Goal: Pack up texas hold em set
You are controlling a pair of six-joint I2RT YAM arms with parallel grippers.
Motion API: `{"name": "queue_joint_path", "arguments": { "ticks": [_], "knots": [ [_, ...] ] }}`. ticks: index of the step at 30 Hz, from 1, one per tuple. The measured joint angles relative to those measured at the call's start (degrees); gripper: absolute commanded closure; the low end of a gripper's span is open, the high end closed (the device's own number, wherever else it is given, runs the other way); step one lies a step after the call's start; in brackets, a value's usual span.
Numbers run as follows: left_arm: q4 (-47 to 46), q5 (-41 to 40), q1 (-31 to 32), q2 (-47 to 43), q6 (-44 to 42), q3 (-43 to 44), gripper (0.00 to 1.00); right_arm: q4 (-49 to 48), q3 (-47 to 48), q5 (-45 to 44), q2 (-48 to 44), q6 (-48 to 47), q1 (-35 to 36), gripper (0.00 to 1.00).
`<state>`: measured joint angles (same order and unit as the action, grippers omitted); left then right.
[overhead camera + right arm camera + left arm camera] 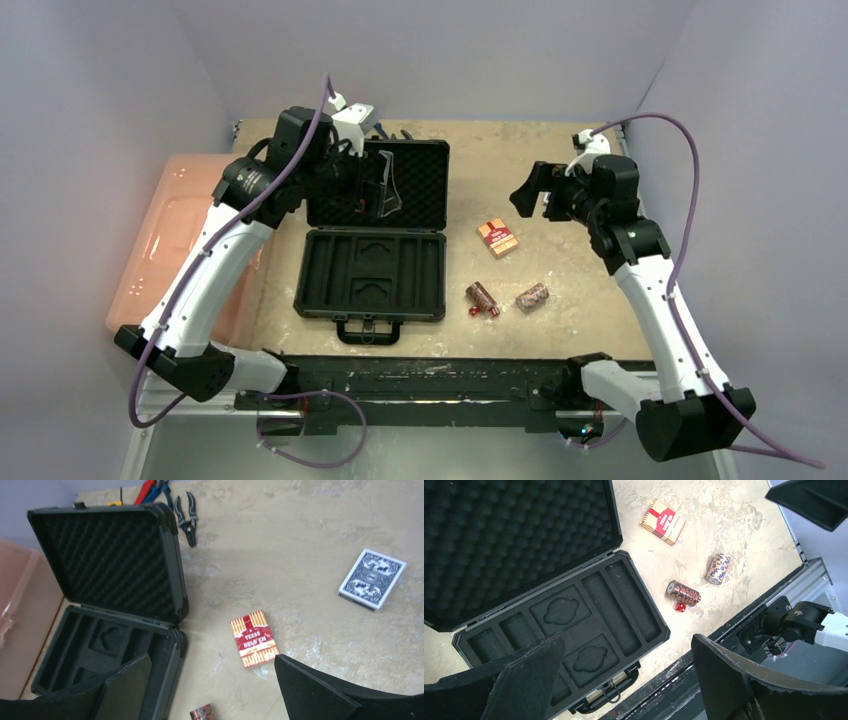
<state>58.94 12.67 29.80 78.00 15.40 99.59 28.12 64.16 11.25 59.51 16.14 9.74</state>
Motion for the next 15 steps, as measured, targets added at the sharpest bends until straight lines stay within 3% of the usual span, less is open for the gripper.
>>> {"name": "queue_joint_path", "arguments": {
  "ticks": [10,15],
  "knots": [
    [0.02,-0.46,0.00,-0.02,-0.09,0.07,0.04,4.87,0.20,1.73,7.82,-3.63,1.64,0.01],
    [0.00,-0.46,0.00,-0.02,-0.09,0.07,0.04,7.61,5.51,0.76,16.44,-5.16,3.67,0.01]
  ]
}}
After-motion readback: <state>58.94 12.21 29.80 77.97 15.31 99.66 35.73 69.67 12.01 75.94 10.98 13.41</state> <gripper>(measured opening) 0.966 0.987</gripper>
